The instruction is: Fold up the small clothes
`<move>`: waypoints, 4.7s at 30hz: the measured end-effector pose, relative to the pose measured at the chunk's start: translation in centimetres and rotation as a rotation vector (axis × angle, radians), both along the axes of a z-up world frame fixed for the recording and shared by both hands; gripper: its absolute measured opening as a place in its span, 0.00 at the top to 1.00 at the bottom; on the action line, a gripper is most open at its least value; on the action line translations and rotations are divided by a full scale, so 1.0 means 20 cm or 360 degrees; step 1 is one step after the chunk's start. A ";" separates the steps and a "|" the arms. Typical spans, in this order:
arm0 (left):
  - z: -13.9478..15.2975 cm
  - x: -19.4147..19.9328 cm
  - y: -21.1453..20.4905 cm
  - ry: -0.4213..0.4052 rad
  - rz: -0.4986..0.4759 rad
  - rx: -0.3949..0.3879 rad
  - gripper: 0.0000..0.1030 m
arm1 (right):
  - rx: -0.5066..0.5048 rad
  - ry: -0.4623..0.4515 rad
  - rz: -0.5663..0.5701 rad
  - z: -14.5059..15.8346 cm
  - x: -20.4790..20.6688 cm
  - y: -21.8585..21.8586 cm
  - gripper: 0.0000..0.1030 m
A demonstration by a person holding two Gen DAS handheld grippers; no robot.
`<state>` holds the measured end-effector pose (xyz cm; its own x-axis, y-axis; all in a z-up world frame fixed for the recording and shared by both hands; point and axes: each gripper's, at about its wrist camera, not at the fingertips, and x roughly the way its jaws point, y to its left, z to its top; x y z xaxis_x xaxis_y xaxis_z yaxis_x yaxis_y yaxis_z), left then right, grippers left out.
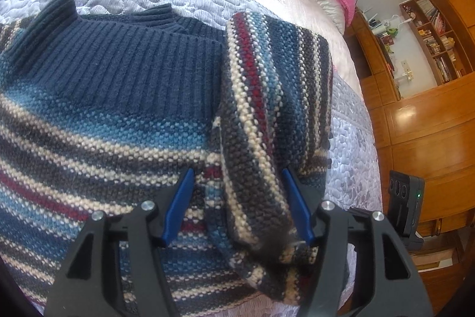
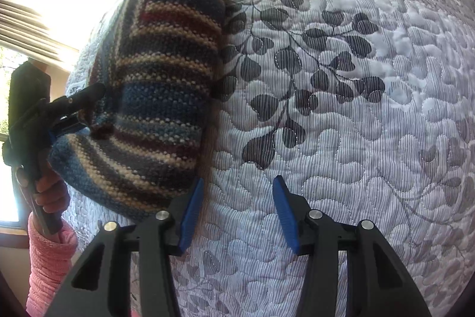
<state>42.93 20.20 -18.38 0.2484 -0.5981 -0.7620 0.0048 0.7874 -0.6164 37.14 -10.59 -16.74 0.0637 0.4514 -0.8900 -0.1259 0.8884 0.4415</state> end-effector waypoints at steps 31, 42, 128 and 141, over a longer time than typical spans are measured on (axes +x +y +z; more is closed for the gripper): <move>0.22 -0.01 -0.20 -0.0181 -0.0204 0.0301 0.47 | 0.0138 0.0047 -0.0040 -0.07 0.05 -0.01 0.52; 0.10 -0.03 -0.11 -0.0114 -0.0146 0.0152 0.44 | 0.0092 0.0031 -0.0023 -0.05 0.04 0.00 0.51; 0.33 -0.40 1.11 -0.0212 0.0442 -0.0140 0.76 | 0.0168 -0.0132 0.0140 0.17 -0.03 0.24 0.46; -0.10 -0.42 1.34 0.0064 0.0543 -0.0006 0.73 | 0.0267 -0.0090 0.0292 0.20 -0.03 0.65 0.42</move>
<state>34.49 47.05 -20.30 0.4042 -0.4886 -0.7732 -0.2827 0.7372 -0.6137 36.55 2.50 -12.73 0.0149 0.6013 -0.7989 -0.3069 0.7631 0.5687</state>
